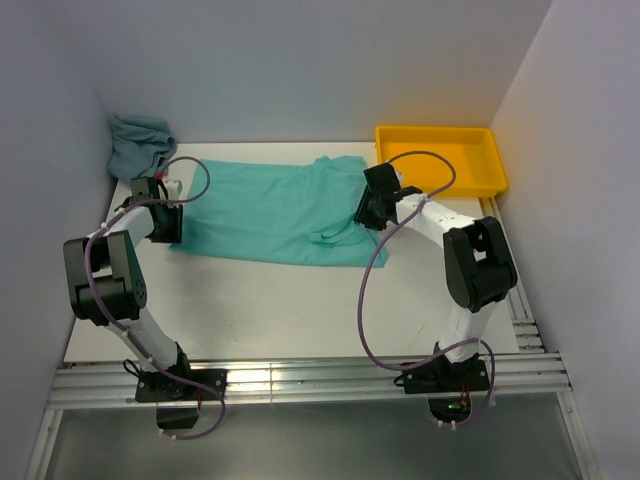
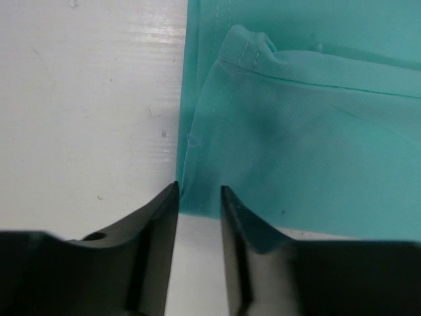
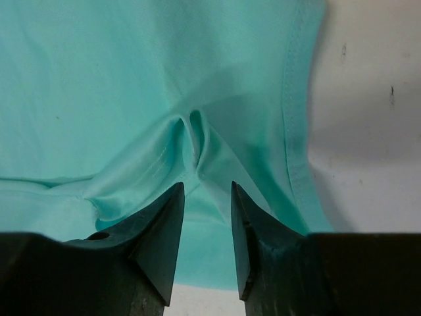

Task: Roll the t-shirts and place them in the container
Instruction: Fold the tshirt

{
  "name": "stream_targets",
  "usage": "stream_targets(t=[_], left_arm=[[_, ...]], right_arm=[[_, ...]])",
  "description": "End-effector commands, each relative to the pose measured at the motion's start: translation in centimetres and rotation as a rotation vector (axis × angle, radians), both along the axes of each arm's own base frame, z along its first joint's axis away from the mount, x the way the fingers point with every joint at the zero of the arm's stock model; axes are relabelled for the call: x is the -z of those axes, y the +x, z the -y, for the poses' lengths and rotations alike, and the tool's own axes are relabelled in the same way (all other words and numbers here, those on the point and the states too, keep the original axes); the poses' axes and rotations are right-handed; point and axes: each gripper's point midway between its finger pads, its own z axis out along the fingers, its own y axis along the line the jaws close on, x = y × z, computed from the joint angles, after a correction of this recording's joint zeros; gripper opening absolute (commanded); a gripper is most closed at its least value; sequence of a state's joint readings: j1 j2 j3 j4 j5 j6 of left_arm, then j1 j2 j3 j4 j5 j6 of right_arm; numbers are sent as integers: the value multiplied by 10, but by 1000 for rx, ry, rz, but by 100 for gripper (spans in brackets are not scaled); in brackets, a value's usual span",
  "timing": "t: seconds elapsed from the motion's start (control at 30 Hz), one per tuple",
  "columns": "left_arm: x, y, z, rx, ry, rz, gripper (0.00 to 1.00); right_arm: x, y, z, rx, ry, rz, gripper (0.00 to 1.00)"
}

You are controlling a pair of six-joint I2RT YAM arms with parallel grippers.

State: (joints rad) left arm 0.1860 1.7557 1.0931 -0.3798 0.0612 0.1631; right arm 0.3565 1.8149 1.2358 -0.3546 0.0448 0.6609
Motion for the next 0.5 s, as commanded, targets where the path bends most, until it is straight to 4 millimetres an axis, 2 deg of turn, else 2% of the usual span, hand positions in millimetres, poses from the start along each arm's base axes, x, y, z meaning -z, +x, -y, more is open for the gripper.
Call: stream_targets(t=[0.0,0.03,0.17,0.27,0.47], left_arm=[[-28,11,-3,-6,12,94,40],[-29,11,-4,-8,10,95,41],[-36,16,-1,-7,-3,110,45],[-40,18,0,-6,-10,114,45],[-49,20,0,2,-10,128,45]], right_arm=[[-40,-3,-5,0,21,97,41],[-43,-4,-8,-3,16,106,40],[-44,-18,-48,-84,23,106,38],[-29,-23,-70,-119,21,74,38],[-15,-24,-96,-160,-7,52,42]])
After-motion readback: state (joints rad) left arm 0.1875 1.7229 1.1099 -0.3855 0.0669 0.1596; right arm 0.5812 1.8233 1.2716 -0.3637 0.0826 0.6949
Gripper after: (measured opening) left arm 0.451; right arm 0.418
